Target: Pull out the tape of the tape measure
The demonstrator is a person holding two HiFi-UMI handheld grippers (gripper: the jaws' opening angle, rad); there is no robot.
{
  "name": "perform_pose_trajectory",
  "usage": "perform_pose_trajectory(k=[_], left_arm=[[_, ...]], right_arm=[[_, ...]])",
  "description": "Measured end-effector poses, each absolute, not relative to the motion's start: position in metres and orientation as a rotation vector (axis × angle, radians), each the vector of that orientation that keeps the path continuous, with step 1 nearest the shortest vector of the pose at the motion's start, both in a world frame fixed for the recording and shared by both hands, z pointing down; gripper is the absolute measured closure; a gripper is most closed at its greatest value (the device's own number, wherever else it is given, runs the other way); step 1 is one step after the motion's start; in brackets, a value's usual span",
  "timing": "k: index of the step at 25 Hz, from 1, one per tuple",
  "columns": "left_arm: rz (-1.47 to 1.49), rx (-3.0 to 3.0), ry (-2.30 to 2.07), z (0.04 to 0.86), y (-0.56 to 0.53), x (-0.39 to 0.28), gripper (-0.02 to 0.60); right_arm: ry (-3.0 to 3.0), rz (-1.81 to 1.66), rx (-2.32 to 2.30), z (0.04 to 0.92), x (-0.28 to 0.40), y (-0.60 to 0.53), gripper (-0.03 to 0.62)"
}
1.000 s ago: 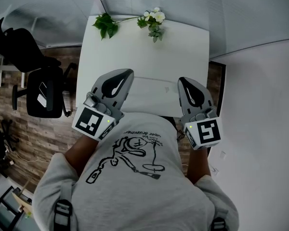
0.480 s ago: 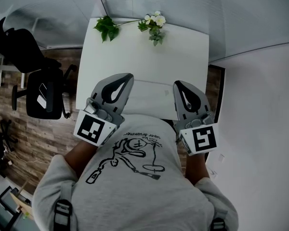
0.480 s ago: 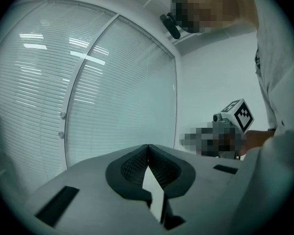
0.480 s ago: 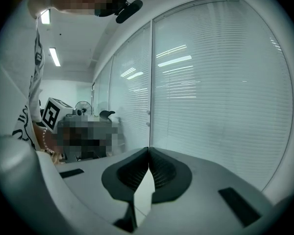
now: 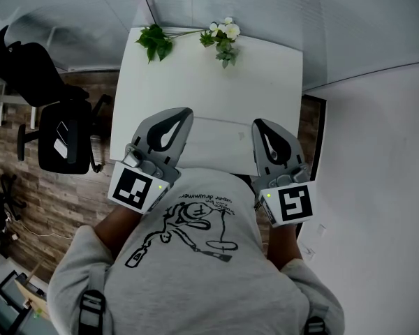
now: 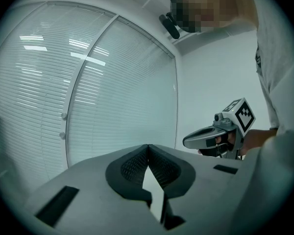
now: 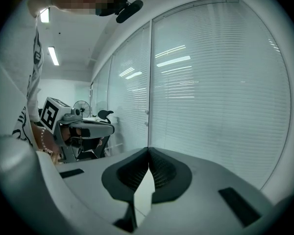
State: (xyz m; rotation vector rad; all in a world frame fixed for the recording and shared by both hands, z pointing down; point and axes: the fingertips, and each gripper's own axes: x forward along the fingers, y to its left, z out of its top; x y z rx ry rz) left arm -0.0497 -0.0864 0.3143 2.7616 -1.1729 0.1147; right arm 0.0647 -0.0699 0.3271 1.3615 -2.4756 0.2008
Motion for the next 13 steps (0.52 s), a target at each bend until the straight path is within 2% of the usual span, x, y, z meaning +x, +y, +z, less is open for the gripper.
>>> perform_pose_trajectory(k=[13], left_arm=[[0.167,2.751,-1.156,0.3210,-0.0845,-0.0484,0.561]], right_arm=[[-2.499,0.197,1.405,0.3197,0.0660,-0.0741,0.583]])
